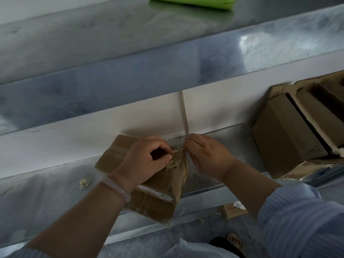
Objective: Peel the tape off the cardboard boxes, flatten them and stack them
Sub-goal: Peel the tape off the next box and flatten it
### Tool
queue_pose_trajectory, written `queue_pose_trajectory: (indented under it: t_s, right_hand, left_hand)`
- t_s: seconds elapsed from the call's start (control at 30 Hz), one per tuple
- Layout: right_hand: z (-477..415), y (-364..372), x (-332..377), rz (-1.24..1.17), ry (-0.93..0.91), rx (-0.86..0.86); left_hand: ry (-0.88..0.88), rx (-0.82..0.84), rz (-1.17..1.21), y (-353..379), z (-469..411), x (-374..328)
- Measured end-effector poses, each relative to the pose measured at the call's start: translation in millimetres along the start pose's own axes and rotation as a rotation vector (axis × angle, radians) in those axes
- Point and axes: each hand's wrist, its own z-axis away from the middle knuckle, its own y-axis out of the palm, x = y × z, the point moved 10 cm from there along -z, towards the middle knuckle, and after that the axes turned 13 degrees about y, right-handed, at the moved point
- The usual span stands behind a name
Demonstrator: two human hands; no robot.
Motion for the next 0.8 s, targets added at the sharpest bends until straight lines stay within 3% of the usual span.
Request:
queue_pose_trajectory:
  t_s: [0.2,0.27,0.33,0.4,0.47,0.53,0.8]
  right_hand:
    - [-1,1,2,0.038,-0.038,-0.013]
    - [-11,-13,-23,-0.146,0.26,-0.075]
    - [-10,-17,-70,-0.408,0.747,-0.072]
    - [3,9,-85,-0.649,1.036,0.199]
    - [17,31,-71,-0.834,1.131,0.482]
    - [22,39,-56,-0.835,1.044,0.599]
    - [-4,14,-37,-0.278,0.49,0.425]
  left_hand:
    - [0.012,-0.008,0.001,0,2,-1]
    - [-0.001,-0.008,0.007,0,2,0]
    - [-0.016,-0.011,0.01,0,2,2]
    - [-0.021,-0.011,0.027,0,2,3]
    - [-0.024,-0.01,0.053,1,1,4]
    - [-0.023,-0.009,0.059,1,1,4]
    - [-0.002,-0.009,0.036,0,0,2]
